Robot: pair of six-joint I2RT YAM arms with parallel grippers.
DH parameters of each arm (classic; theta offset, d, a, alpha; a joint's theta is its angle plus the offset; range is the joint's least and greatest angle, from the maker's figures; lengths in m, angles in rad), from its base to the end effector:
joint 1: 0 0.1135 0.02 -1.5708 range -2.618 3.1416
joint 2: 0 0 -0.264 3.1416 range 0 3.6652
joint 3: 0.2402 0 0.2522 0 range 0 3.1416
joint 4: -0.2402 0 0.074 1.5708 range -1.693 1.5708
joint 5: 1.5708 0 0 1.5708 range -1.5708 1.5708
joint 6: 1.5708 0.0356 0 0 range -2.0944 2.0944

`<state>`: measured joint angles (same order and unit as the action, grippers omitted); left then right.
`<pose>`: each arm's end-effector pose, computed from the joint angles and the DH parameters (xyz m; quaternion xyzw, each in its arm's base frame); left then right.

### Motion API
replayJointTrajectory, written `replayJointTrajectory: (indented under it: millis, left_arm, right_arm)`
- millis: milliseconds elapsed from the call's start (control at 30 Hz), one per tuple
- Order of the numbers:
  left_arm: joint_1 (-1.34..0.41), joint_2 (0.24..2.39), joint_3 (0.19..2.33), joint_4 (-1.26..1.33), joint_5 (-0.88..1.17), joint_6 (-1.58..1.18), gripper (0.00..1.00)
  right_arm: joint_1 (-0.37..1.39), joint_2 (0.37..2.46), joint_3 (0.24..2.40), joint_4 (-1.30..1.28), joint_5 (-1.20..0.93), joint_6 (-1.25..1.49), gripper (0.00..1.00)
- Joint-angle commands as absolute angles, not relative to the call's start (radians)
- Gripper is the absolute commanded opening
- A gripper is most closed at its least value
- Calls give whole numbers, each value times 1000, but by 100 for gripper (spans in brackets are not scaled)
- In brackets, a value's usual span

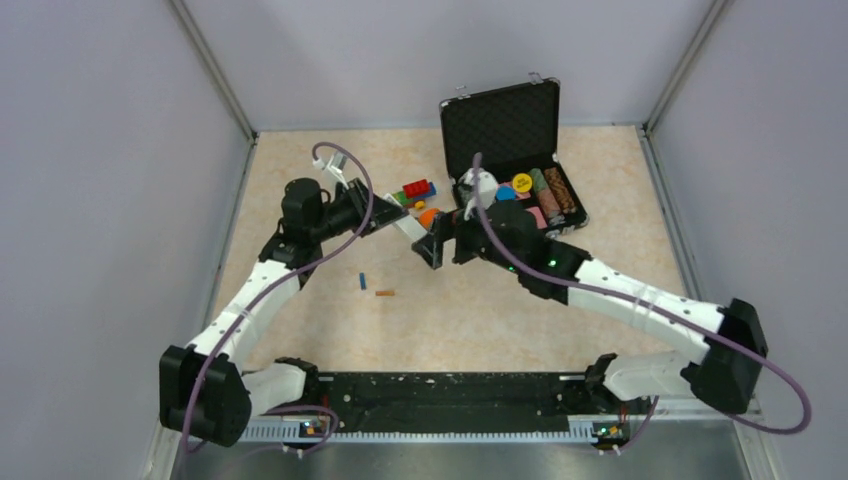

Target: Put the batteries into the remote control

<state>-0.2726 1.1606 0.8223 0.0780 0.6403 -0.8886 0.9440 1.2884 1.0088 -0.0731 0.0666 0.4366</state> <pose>0.2493 -0.0918 0.3045 -0.0454 0.7753 -0.5259 0.3467 0.1786 0.2426 0.3193 -0.1873 0.7983 0.3430 0.4583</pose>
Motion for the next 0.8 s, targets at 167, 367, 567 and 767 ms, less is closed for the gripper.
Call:
replayJointTrajectory:
  millis: [167,367,567,767]
  left_arm:
    - [-207,1086,922,108,673,-1001,0]
    - [-206,1078,983,47,655,-1144,0]
    - [-206,1066,962,64,661,-1248,0]
    - [-206,1053,948,103,665,-1300,0]
  right_arm:
    - [756,1148,957,75,-126,1133,90]
    - [756,1226,976,180,-223,1317,97]
    - [757,1288,1008,249,-249,1384,94]
    - [773,1348,1019,306,-289,1416,79]
